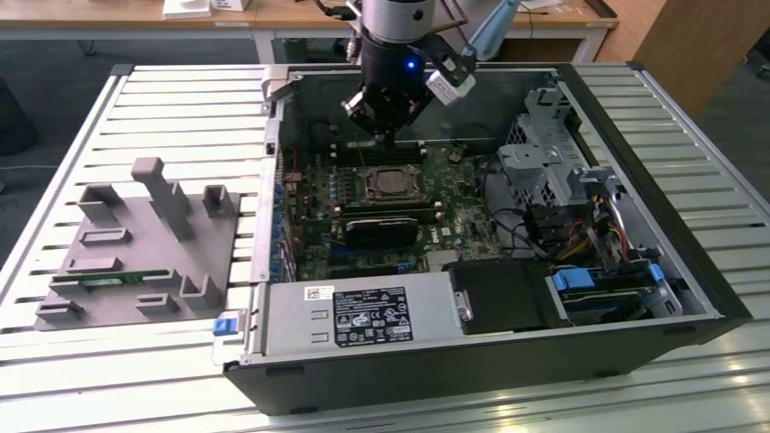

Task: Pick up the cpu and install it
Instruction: 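Install the first cpu locking lever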

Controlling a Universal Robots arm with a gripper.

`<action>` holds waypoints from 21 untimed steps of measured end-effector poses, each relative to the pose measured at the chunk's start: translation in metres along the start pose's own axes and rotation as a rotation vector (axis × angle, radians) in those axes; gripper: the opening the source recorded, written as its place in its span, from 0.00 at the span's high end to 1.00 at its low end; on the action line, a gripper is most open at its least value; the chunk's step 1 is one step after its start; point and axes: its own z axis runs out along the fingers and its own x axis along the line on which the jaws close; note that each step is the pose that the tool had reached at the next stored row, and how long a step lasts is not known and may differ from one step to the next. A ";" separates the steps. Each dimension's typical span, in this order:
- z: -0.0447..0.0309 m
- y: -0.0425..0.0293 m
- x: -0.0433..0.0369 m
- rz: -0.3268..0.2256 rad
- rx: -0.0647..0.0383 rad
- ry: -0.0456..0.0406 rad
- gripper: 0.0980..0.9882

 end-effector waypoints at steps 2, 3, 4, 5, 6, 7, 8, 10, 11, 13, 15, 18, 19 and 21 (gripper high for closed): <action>0.0004 0.0013 0.0030 0.008 0.000 -0.0002 0.99; 0.0006 0.0016 0.0037 0.019 0.000 -0.0004 0.99; 0.0010 0.0016 0.0038 0.033 0.000 -0.0010 0.99; 0.0015 0.0016 0.0038 0.051 0.000 -0.0018 0.99; 0.0019 0.0016 0.0038 0.069 0.000 -0.0024 0.99; 0.0023 0.0016 0.0039 0.087 0.000 -0.0030 0.99; 0.0028 0.0016 0.0039 0.105 0.000 -0.0037 0.99; 0.0032 0.0017 0.0042 0.134 0.000 -0.0045 0.99; 0.0033 0.0018 0.0045 0.136 0.000 -0.0046 0.99; 0.0034 0.0019 0.0048 0.137 0.000 -0.0048 0.99; 0.0034 0.0020 0.0049 0.137 0.000 -0.0048 0.99; 0.0034 0.0021 0.0053 0.137 0.000 -0.0048 0.99; 0.0034 0.0023 0.0056 0.137 0.000 -0.0049 0.99; 0.0034 0.0027 0.0067 0.137 0.000 -0.0049 0.99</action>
